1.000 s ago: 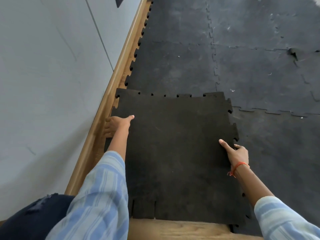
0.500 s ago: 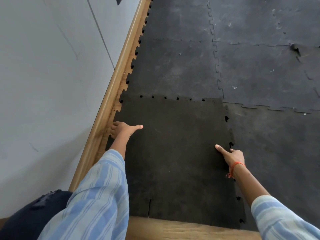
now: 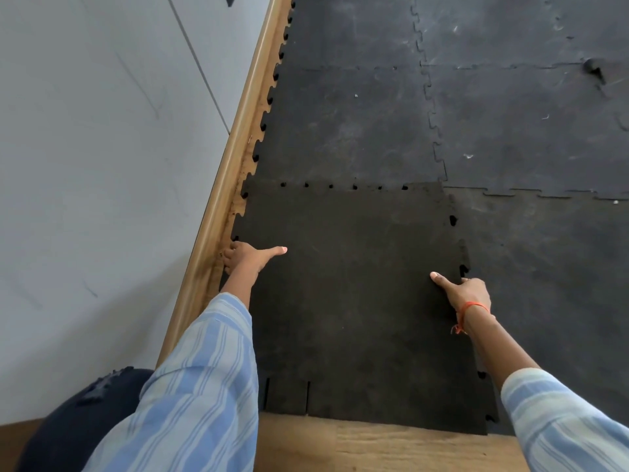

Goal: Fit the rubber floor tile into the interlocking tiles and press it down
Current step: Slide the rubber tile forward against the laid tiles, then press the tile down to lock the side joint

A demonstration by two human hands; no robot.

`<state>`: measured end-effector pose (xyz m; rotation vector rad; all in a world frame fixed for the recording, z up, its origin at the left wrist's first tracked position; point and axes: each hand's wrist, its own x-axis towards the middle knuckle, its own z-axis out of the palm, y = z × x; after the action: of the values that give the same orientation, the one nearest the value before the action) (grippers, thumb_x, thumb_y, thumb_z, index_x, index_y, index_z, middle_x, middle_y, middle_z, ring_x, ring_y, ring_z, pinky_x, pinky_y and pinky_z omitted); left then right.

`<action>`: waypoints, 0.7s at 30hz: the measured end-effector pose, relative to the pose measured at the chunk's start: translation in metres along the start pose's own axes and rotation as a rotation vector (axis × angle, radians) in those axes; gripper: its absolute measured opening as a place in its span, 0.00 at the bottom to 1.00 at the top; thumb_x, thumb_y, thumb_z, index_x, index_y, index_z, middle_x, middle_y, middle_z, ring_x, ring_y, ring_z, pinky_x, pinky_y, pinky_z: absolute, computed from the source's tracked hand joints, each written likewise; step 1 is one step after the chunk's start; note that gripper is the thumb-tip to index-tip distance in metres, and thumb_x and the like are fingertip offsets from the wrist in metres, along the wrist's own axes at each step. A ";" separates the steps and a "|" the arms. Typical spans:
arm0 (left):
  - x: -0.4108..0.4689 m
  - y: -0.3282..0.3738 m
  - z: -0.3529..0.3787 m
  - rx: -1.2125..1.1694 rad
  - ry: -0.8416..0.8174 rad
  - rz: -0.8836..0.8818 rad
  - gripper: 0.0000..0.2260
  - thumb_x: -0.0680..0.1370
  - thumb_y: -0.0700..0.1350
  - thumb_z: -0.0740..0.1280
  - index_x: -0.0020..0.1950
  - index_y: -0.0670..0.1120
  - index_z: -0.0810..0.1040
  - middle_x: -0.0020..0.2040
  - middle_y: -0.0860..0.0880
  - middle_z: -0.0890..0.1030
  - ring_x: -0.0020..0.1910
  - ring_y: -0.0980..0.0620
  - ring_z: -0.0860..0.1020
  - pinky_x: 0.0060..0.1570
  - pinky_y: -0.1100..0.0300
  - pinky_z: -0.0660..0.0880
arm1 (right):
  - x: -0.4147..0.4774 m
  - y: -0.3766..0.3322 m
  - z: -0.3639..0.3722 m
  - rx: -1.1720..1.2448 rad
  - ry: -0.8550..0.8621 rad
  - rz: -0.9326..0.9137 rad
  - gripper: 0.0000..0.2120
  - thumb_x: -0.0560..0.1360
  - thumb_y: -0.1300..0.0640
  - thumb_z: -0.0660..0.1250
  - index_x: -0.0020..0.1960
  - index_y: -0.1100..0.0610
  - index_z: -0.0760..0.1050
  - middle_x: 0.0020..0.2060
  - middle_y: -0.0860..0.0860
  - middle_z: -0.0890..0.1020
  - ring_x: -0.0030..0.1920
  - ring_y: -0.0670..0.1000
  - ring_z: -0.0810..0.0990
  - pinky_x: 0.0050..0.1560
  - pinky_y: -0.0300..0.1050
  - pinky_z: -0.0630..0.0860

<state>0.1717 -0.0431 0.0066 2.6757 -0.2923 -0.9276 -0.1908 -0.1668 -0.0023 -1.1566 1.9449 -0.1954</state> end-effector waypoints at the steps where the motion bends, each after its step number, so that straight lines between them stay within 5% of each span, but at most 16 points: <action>1: 0.001 0.000 0.000 -0.021 -0.008 0.003 0.56 0.64 0.65 0.75 0.79 0.43 0.46 0.78 0.41 0.53 0.76 0.38 0.56 0.71 0.43 0.61 | -0.001 -0.001 -0.001 -0.005 0.000 0.002 0.39 0.68 0.38 0.72 0.68 0.63 0.70 0.65 0.62 0.76 0.64 0.65 0.73 0.67 0.64 0.67; 6: 0.001 0.003 0.008 0.012 0.002 0.052 0.56 0.64 0.65 0.75 0.79 0.43 0.46 0.78 0.41 0.52 0.76 0.38 0.56 0.71 0.43 0.62 | -0.016 -0.004 0.006 -0.129 0.124 0.029 0.35 0.69 0.42 0.73 0.69 0.60 0.69 0.69 0.61 0.68 0.70 0.63 0.64 0.68 0.64 0.65; 10: -0.008 -0.004 0.027 0.220 0.017 0.156 0.57 0.67 0.69 0.70 0.78 0.42 0.40 0.79 0.39 0.40 0.78 0.39 0.42 0.76 0.43 0.46 | -0.038 0.001 0.027 -0.267 0.285 -0.127 0.25 0.75 0.49 0.68 0.66 0.62 0.68 0.69 0.61 0.62 0.70 0.63 0.59 0.64 0.64 0.66; 16: -0.028 -0.015 0.063 0.429 0.051 0.350 0.50 0.73 0.73 0.52 0.78 0.41 0.36 0.77 0.38 0.34 0.77 0.42 0.35 0.73 0.41 0.40 | -0.035 0.030 0.038 -0.459 0.220 -0.337 0.34 0.81 0.46 0.53 0.77 0.65 0.45 0.78 0.60 0.50 0.79 0.56 0.48 0.77 0.54 0.48; 21: -0.057 -0.004 0.103 0.512 0.104 0.537 0.43 0.76 0.71 0.45 0.78 0.41 0.37 0.78 0.39 0.35 0.77 0.43 0.36 0.73 0.41 0.39 | -0.031 0.047 0.040 -0.570 0.190 -0.437 0.38 0.80 0.42 0.51 0.77 0.65 0.39 0.78 0.61 0.42 0.78 0.56 0.41 0.77 0.52 0.41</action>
<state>0.0636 -0.0447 -0.0394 2.8121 -1.2983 -0.5961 -0.1858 -0.1058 -0.0333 -2.0011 1.9428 0.0297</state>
